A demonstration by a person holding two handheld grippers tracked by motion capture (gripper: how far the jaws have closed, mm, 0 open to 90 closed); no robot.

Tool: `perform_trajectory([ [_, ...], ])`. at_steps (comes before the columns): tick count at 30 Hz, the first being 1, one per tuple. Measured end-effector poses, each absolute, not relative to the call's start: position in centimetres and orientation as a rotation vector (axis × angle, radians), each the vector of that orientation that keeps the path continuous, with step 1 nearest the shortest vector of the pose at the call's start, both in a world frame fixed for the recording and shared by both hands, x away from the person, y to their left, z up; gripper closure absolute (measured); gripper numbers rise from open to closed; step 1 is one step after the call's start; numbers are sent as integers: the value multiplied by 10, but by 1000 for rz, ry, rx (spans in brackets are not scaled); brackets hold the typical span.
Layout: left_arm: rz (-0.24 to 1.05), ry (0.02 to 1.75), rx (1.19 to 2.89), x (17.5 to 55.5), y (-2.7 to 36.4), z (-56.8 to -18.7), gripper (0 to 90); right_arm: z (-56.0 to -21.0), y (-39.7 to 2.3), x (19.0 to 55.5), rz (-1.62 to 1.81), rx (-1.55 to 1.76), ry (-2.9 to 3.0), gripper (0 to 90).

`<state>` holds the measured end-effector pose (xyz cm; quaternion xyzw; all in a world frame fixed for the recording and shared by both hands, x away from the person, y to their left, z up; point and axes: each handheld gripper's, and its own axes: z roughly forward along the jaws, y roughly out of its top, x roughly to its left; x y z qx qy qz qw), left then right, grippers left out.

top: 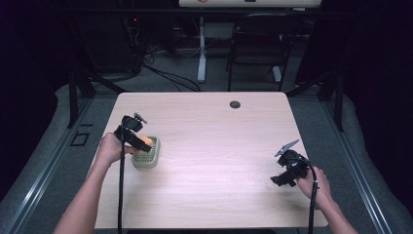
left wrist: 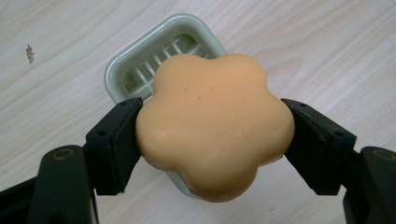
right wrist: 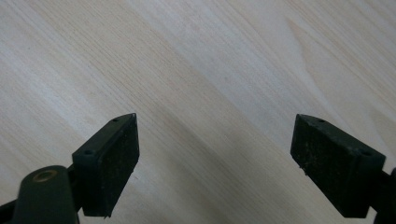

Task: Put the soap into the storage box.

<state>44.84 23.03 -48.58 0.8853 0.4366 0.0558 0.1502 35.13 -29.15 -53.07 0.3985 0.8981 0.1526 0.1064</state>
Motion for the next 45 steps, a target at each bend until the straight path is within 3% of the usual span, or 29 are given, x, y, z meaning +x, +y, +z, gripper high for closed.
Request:
perform_trajectory([
  [45,162,1378,2483,461,229,-523,249,-532,-292,352,439,1171,2660,152],
])
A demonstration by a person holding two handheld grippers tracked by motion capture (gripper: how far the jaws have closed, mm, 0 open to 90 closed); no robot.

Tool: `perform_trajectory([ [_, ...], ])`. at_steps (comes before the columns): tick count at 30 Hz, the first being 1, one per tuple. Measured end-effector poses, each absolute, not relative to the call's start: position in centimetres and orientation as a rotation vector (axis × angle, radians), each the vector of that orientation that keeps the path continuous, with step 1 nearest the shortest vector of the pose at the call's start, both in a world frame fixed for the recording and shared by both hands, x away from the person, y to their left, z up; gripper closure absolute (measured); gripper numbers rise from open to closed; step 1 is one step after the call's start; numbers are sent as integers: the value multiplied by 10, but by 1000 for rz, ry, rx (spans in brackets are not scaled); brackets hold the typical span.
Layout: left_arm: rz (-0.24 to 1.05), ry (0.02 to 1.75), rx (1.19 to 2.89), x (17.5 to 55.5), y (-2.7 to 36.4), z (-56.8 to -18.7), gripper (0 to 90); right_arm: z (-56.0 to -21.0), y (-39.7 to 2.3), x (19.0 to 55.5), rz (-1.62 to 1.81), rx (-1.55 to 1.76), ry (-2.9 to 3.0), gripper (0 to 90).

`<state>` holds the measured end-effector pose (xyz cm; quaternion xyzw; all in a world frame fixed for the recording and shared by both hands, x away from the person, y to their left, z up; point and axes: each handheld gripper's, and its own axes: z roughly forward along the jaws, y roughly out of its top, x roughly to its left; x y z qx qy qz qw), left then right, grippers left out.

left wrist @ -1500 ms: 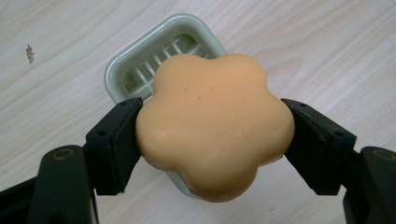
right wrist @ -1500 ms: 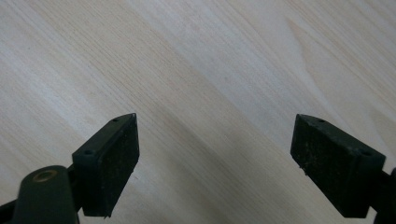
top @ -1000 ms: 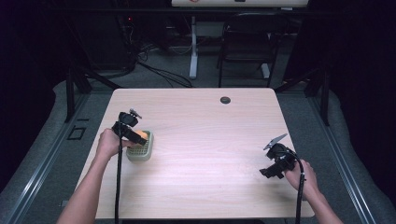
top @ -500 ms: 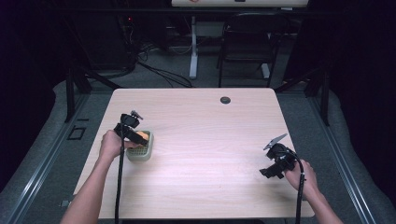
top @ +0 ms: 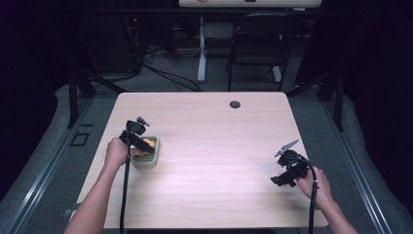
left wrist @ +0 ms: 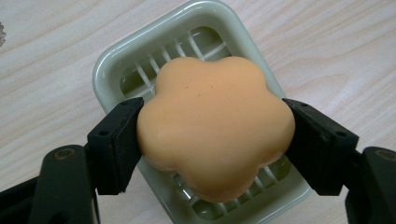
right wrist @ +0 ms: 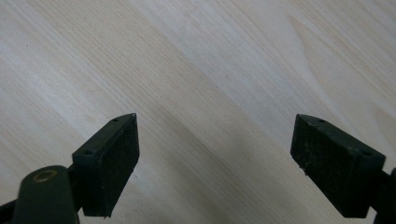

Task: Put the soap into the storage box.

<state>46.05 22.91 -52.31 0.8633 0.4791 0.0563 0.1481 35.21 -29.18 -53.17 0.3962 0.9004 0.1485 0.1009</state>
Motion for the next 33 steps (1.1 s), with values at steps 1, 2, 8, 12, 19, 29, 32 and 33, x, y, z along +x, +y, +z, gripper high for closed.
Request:
perform_trajectory([
  [1,157,1381,2483,460,229,-523,249,-532,-292,352,439,1170,2661,152],
  [2,157,1381,2483,460,229,-523,249,-532,-292,352,439,1170,2661,152],
  [8,155,1387,2506,459,229,-524,248,-532,-292,352,440,1175,2661,152],
  [12,150,1391,2535,459,226,-524,247,-532,-291,352,436,1173,2663,152],
  [19,145,1379,2560,459,224,-525,244,-532,-291,352,442,1177,2664,153],
  [29,161,1386,2554,458,227,-523,172,-533,-291,352,439,1174,2664,152],
  [32,155,1391,2546,457,230,-522,149,-533,-291,352,435,1177,2666,152],
  [33,153,1387,2536,456,233,-521,145,-533,-291,352,450,1181,2662,153],
])
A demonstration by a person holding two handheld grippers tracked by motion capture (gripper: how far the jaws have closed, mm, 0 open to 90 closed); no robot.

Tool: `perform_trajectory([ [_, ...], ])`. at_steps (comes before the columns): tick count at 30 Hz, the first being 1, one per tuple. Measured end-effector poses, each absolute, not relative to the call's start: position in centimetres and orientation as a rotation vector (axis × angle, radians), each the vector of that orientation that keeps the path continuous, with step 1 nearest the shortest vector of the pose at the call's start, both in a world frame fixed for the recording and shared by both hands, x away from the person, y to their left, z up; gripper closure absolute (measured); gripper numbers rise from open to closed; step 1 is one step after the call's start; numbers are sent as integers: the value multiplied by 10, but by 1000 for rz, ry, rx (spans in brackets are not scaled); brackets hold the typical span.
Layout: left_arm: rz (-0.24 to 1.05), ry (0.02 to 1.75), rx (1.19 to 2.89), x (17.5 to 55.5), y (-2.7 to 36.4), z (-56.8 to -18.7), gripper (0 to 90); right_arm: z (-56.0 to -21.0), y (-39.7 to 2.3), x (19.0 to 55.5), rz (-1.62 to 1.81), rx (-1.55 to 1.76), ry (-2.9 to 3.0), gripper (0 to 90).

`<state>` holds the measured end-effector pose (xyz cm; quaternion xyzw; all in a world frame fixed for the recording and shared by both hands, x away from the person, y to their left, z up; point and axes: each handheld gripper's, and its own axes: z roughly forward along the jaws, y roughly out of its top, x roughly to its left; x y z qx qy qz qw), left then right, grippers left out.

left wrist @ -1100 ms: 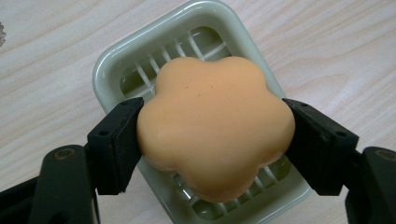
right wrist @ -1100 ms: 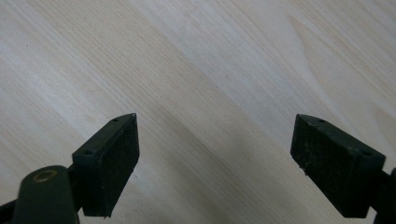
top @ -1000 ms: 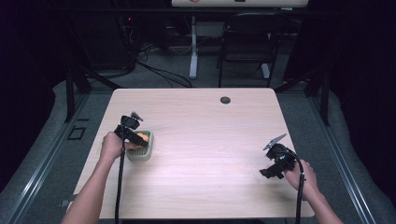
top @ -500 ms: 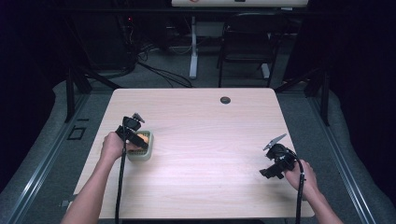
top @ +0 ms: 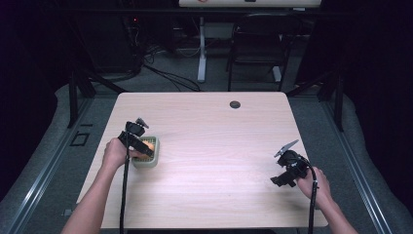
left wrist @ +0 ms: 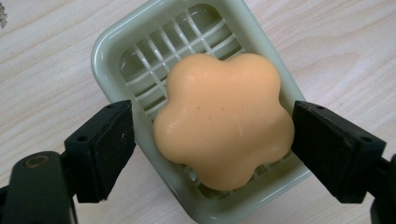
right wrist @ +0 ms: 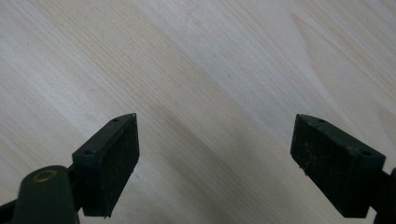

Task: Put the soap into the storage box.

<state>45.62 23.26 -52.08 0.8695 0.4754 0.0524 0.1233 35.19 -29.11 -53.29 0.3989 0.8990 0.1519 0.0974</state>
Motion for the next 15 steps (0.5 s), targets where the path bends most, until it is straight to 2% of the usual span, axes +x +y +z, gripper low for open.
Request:
perform_trajectory([
  [15,165,1345,2506,442,238,-504,44,-532,-291,352,445,1177,2653,153],
])
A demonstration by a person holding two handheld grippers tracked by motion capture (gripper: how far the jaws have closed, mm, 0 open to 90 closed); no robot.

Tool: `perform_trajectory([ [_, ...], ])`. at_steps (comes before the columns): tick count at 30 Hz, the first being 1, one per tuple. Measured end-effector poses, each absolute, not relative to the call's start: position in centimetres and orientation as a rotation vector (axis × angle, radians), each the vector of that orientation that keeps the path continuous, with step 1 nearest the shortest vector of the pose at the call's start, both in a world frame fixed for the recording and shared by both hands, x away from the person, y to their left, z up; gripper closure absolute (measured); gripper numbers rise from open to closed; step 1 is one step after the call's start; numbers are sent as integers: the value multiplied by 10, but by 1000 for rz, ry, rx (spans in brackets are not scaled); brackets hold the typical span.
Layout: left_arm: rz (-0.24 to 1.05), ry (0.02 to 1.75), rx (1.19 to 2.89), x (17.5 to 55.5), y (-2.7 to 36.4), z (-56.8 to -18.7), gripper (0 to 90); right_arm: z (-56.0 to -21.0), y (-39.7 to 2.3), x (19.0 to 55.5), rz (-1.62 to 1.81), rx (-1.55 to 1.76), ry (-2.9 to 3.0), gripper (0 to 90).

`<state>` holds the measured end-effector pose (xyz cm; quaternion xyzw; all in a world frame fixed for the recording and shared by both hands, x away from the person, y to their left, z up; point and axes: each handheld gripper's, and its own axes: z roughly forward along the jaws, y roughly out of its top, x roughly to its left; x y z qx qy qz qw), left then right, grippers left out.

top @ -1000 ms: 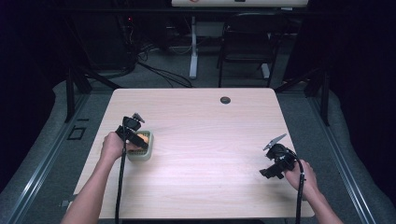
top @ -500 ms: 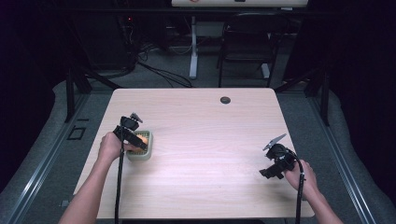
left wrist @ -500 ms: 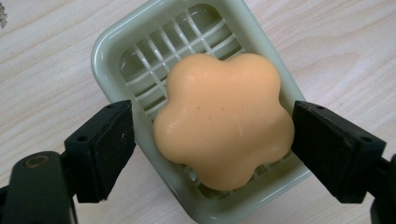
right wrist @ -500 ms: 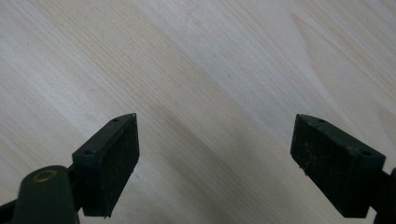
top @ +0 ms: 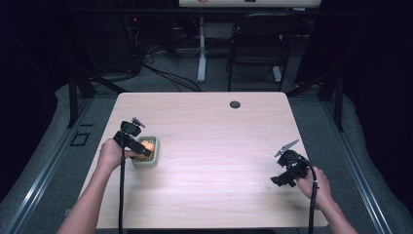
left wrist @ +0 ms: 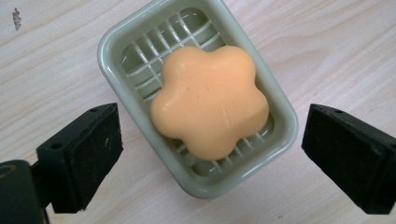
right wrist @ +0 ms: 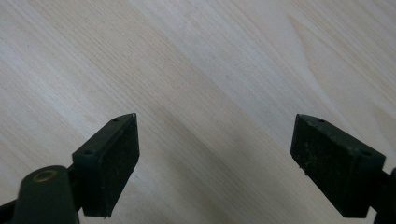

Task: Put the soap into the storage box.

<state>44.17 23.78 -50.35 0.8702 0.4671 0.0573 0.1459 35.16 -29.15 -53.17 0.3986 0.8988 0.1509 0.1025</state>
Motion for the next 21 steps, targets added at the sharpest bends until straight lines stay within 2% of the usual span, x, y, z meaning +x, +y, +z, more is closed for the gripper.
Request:
perform_trajectory([
  [8,160,1320,2501,428,237,-493,4,-531,-292,351,447,1176,2651,153],
  [21,186,1273,2498,399,236,-482,1,-531,-291,351,437,1172,2651,153],
])
